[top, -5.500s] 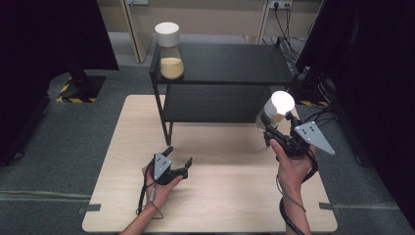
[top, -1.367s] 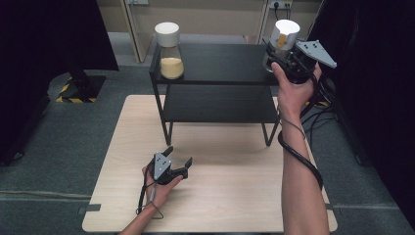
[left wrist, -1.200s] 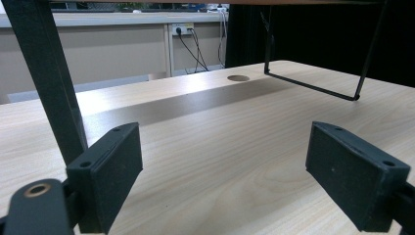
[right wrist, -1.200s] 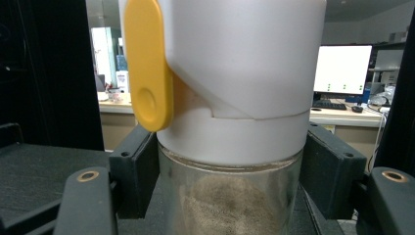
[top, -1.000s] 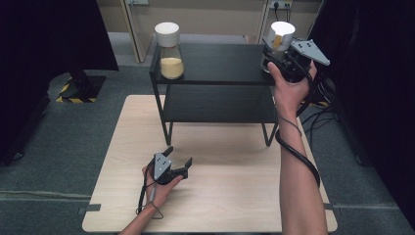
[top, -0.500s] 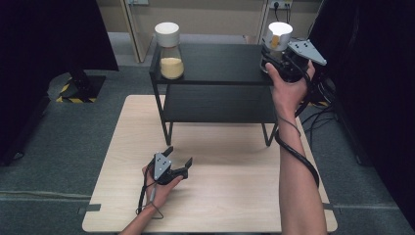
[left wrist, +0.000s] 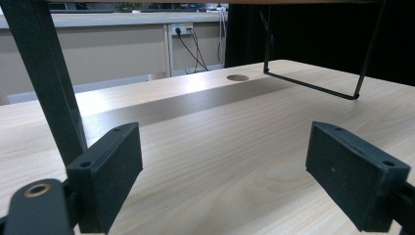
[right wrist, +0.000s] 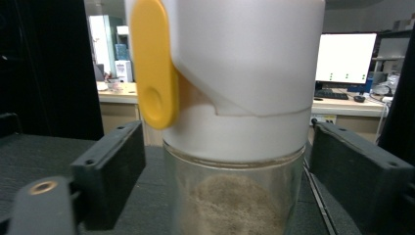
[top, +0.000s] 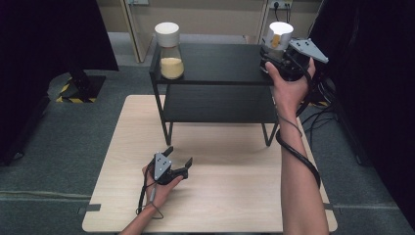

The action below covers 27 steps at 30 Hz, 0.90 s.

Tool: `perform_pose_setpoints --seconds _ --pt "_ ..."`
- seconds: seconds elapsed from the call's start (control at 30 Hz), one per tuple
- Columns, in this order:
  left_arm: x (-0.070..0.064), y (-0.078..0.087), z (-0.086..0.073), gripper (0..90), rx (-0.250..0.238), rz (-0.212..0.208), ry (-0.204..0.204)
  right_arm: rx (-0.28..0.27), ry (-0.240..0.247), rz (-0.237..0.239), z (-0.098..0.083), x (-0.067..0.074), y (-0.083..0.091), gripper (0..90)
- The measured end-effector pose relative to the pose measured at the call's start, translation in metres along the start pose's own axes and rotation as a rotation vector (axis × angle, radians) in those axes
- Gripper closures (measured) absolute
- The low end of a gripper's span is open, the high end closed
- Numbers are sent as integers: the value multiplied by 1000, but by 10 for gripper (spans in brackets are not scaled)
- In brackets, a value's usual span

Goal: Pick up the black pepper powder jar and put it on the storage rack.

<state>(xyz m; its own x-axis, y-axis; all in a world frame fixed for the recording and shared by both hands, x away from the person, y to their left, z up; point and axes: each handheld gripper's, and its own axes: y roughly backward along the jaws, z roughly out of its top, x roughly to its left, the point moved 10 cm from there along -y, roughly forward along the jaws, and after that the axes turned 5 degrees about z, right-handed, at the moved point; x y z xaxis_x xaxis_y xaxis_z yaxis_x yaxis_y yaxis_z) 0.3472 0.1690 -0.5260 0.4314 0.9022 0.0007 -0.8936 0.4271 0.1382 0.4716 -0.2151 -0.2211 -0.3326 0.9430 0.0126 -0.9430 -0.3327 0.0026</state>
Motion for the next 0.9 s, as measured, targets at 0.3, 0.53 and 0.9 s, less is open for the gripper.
perform_pose_setpoints --seconds 0.3,0.53,0.9 --pt "0 0 0 133 -1 1 -4 23 -16 20 -1 -1 10 75" --pt "-1 0 0 133 -2 1 -6 18 -14 29 -8 0 19 73" --pt "-1 0 0 133 -2 2 -6 15 -8 49 -14 3 31 70"
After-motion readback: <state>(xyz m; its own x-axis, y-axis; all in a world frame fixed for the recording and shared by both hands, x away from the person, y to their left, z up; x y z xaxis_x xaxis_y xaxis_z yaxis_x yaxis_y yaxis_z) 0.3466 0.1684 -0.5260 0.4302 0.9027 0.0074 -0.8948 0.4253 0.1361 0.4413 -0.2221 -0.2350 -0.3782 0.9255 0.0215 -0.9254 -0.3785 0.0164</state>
